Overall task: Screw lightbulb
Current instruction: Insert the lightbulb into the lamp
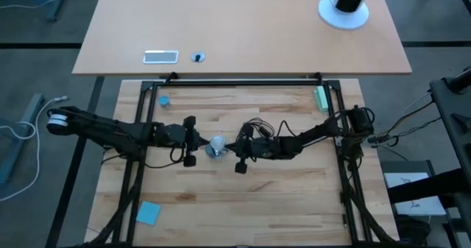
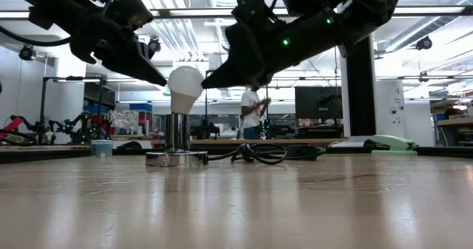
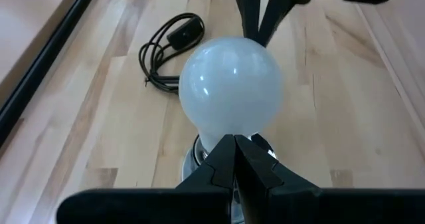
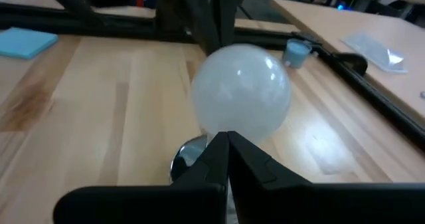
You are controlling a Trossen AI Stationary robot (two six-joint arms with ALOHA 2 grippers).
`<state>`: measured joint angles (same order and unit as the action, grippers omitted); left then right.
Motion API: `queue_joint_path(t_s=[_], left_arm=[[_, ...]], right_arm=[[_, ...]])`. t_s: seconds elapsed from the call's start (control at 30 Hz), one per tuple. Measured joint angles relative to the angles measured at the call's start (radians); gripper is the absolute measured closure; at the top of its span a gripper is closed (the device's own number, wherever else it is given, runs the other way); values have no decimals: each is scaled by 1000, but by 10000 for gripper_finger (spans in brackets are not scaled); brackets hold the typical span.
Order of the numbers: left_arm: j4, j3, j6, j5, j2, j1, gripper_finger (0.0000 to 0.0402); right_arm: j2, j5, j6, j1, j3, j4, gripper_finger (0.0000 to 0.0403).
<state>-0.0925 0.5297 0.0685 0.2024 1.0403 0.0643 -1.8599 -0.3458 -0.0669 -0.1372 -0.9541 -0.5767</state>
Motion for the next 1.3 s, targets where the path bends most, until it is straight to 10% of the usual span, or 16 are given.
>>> queue_joint_path(t_s=[1.3], left_arm=[[-23, -1, -30, 27, -4, -2, 401]], right_arm=[[-2, -21, -32, 23, -44, 34, 403]])
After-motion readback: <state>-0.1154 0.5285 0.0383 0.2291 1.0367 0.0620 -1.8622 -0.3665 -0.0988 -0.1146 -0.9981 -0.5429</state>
